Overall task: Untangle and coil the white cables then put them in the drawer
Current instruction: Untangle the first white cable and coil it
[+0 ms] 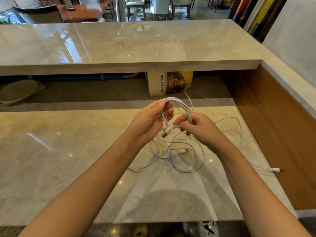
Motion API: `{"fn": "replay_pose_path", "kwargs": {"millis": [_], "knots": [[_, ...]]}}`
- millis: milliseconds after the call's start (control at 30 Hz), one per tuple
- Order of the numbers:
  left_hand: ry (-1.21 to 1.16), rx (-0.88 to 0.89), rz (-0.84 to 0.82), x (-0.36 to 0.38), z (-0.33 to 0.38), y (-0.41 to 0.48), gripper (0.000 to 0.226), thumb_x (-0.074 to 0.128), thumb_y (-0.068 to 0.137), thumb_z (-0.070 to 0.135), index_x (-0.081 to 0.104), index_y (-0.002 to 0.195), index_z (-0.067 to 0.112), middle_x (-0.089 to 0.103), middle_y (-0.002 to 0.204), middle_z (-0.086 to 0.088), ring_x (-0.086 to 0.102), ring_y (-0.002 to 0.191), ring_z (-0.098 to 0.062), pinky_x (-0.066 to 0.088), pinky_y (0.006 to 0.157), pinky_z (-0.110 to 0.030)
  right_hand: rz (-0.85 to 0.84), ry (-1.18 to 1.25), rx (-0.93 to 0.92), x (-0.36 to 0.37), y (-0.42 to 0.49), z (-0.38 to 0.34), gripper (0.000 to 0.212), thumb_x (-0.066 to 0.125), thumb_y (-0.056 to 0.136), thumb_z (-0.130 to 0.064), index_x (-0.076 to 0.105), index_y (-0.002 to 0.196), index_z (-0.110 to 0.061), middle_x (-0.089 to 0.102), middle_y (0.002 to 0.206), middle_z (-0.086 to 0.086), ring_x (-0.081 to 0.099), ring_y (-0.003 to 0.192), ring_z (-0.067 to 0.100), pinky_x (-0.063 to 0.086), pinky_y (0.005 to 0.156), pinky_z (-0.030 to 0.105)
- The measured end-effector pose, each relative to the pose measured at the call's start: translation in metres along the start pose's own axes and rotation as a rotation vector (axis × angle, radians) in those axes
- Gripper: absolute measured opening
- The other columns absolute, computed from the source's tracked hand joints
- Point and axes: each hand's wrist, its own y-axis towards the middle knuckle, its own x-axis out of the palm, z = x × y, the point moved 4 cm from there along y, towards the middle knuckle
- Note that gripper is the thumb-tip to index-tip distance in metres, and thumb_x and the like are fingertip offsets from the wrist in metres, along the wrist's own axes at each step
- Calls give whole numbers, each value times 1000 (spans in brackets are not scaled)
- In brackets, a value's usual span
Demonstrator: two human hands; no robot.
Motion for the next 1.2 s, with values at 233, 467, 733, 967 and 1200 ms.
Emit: {"fn": "replay_pose_path", "kwargs": {"millis": [233, 467, 733, 967, 1200], "knots": [[-104, 38, 22, -5, 1, -3, 35, 45, 95, 18, 46, 130, 13, 59, 124, -9, 58, 115, -22, 46, 99, -36, 89, 309, 80, 3, 3, 10, 14, 56, 86, 2, 69, 87, -3, 63, 67, 9, 62, 57, 9, 54, 57, 19], [354, 48, 161, -15, -27, -15, 37, 62, 86, 16, 56, 123, 18, 68, 113, -5, 65, 104, -21, 55, 87, -33, 110, 538, 153, 18, 3, 17, 7, 62, 85, 1, 61, 88, -6, 66, 64, 7, 66, 59, 18, 57, 57, 24], [359, 10, 418, -44, -25, -10, 20, 53, 94, 15, 65, 106, 5, 68, 104, -14, 66, 97, -25, 55, 86, -34, 238, 274, 75, 12, 13, 20, 11, 56, 91, -18, 64, 97, -14, 66, 78, 0, 60, 67, 10, 51, 59, 22], [-16, -42, 435, -67, -24, -12, 19, 44, 98, 11, 60, 98, 1, 63, 88, -10, 64, 81, -18, 55, 82, -33, 112, 409, 182, 45, 32, 37, 12, 50, 93, -7, 62, 95, -6, 66, 78, 5, 63, 71, 15, 55, 66, 23], [132, 19, 535, -92, -21, -21, 16, 47, 97, 12, 60, 91, 5, 61, 84, -9, 61, 76, -17, 53, 84, -35, 27, 602, 226, 76, 41, 36, 14, 55, 90, -2, 58, 103, -3, 69, 80, 10, 71, 64, 13, 57, 60, 21]]}}
